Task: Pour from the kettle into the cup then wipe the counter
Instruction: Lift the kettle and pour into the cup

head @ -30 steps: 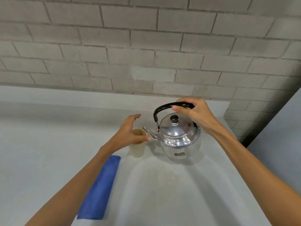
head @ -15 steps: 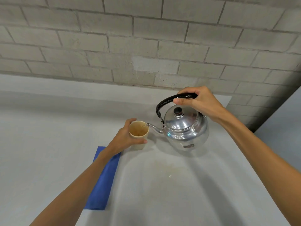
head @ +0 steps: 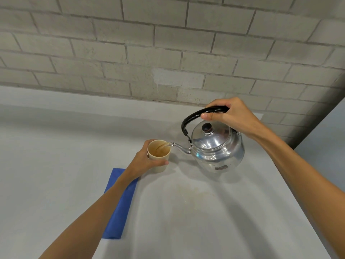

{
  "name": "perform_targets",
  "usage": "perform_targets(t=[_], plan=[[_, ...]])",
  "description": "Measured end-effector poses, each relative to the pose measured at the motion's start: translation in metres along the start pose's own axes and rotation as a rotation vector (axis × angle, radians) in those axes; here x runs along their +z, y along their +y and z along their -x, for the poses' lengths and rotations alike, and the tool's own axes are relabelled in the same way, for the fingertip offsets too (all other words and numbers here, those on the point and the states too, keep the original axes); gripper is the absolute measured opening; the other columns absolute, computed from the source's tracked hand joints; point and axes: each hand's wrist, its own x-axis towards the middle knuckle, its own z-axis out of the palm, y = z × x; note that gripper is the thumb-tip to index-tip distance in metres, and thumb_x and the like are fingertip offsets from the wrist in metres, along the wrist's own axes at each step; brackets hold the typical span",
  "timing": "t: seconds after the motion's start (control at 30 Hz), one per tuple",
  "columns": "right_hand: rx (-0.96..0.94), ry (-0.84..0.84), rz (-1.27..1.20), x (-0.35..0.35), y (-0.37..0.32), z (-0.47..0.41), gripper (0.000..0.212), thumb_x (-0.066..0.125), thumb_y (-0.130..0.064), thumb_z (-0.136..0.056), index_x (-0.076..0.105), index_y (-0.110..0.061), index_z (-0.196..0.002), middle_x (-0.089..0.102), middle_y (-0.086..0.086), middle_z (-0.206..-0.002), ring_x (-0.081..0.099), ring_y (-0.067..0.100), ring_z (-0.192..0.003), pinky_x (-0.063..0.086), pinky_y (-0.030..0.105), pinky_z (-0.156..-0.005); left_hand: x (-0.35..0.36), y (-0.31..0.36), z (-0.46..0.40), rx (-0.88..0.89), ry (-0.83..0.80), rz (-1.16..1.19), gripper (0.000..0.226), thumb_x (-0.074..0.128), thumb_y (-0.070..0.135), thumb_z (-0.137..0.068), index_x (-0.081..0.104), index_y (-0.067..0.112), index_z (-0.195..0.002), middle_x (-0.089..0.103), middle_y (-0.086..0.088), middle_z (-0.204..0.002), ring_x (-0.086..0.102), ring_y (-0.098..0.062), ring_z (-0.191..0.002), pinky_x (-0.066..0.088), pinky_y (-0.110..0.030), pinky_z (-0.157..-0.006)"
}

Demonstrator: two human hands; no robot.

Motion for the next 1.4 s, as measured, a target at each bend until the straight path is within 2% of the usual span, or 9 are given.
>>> perform_targets(t=[0.27, 0.43, 0.53, 0.7, 0.87, 1.23, 1.4], plan=[[-0.017, 0.002, 0.027, -0.004, -0.007, 0.004, 0.013, 0.079, -0.036, -0.073, 0.074, -0.032, -0.085, 0.073, -0.015, -0.079, 0.064, -0.003, -0.078, 0.045, 0.016, -0.073, 0.001, -0.002, 0.000, -0.005, -0.011, 0.008, 0.078, 0.088, 0.047, -0.052, 0.042, 0.051, -0.115, 0.058, 0.019, -0.113, 0.058, 0.006, -0.099, 0.049, -0.017, -0.072], [-0.016, 0.002, 0.052, -0.007, -0.009, 0.005, 0.018, 0.078, -0.037, -0.073, 0.075, -0.028, -0.089, 0.074, -0.010, -0.084, 0.066, 0.003, -0.083, 0.048, 0.021, -0.078, 0.001, -0.002, 0.000, 0.004, -0.020, 0.013, 0.078, 0.087, 0.046, -0.053, 0.041, 0.051, -0.115, 0.058, 0.019, -0.114, 0.058, 0.001, -0.102, 0.049, -0.019, -0.074], [-0.017, -0.001, 0.053, -0.009, -0.010, 0.005, 0.019, 0.078, -0.037, -0.073, 0.075, -0.027, -0.089, 0.074, -0.009, -0.085, 0.066, 0.007, -0.087, 0.049, 0.024, -0.081, 0.000, -0.002, -0.001, 0.007, -0.025, 0.011, 0.078, 0.087, 0.046, -0.053, 0.041, 0.050, -0.116, 0.058, 0.019, -0.115, 0.058, -0.001, -0.103, 0.048, -0.019, -0.076], [-0.027, 0.012, 0.060, -0.010, -0.011, 0.006, 0.018, 0.078, -0.037, -0.073, 0.075, -0.028, -0.088, 0.074, -0.010, -0.083, 0.065, 0.003, -0.081, 0.049, 0.022, -0.078, 0.000, -0.003, 0.000, 0.007, -0.025, 0.011, 0.079, 0.087, 0.047, -0.052, 0.041, 0.049, -0.116, 0.058, 0.018, -0.114, 0.058, 0.000, -0.102, 0.049, -0.020, -0.077], [-0.023, 0.022, 0.065, -0.012, -0.011, 0.007, 0.016, 0.079, -0.039, -0.071, 0.075, -0.031, -0.085, 0.073, -0.012, -0.080, 0.064, 0.001, -0.079, 0.048, 0.018, -0.075, 0.000, -0.003, -0.001, 0.003, -0.023, 0.008, 0.078, 0.088, 0.048, -0.051, 0.042, 0.051, -0.114, 0.059, 0.021, -0.111, 0.058, 0.006, -0.097, 0.048, -0.018, -0.076], [-0.016, 0.027, 0.087, -0.012, -0.009, 0.006, 0.018, 0.078, -0.041, -0.071, 0.075, -0.030, -0.085, 0.074, -0.010, -0.081, 0.065, 0.004, -0.080, 0.051, 0.028, -0.080, 0.000, -0.004, -0.002, -0.005, -0.020, -0.006, 0.078, 0.088, 0.050, -0.049, 0.043, 0.052, -0.113, 0.061, 0.023, -0.108, 0.059, 0.006, -0.096, 0.047, -0.018, -0.076], [-0.010, 0.029, 0.086, -0.011, -0.011, 0.006, 0.019, 0.078, -0.039, -0.072, 0.075, -0.028, -0.086, 0.074, -0.008, -0.082, 0.065, 0.003, -0.079, 0.050, 0.024, -0.076, 0.000, -0.005, -0.003, -0.002, -0.025, -0.017, 0.079, 0.087, 0.051, -0.048, 0.041, 0.053, -0.113, 0.059, 0.022, -0.110, 0.058, 0.006, -0.097, 0.048, -0.018, -0.076]])
